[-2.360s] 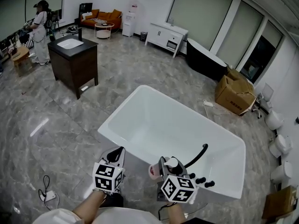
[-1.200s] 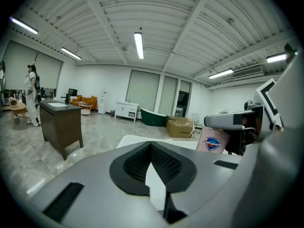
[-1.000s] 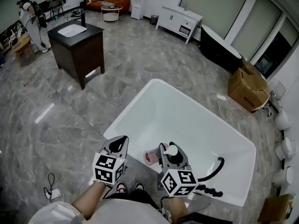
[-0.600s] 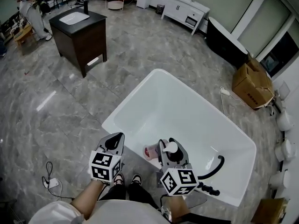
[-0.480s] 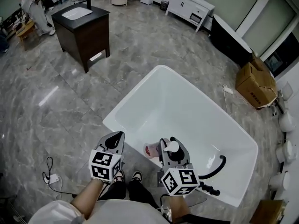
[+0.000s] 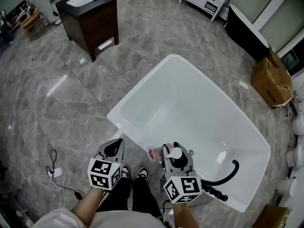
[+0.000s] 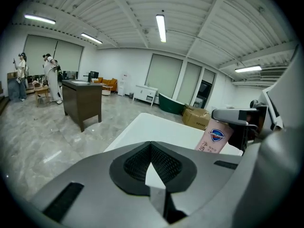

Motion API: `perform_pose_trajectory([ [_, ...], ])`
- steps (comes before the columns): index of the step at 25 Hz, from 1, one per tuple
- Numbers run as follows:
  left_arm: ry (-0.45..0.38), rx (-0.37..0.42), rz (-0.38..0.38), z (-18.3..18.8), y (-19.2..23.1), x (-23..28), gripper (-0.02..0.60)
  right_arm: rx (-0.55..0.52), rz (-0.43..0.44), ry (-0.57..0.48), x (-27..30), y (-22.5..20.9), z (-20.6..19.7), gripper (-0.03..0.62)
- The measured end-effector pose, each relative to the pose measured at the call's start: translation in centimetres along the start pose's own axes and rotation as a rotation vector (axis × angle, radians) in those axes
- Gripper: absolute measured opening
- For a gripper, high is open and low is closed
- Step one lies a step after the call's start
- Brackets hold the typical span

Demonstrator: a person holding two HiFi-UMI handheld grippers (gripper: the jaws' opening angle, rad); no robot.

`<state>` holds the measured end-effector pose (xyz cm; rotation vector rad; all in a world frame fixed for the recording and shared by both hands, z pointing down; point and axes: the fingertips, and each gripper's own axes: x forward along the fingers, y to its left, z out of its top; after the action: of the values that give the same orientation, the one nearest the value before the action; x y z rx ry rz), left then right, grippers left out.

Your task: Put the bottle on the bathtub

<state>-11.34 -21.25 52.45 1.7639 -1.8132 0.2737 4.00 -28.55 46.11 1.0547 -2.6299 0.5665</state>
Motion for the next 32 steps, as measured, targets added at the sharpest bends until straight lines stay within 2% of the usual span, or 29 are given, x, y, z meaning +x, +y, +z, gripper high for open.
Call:
perform_pose_trajectory([
  [8, 0.078, -0.034, 0.041, -4.5, 1.8, 0.1, 0.003, 0.004, 0.006, 0.052, 1.4, -1.0, -3.7, 0.186],
  [16, 0.106, -0.063, 0.071, -6.9, 3.4, 0.5, 0.003, -0.003, 0.036, 0.083, 3.3, -0.9, -6.1, 0.186],
  [32, 0.137, -0.142, 0.134, -10.7, 5.9, 0.1, 0.003, -0.069, 0.120, 0.085, 8.0, 0.4, -7.0, 0.186],
])
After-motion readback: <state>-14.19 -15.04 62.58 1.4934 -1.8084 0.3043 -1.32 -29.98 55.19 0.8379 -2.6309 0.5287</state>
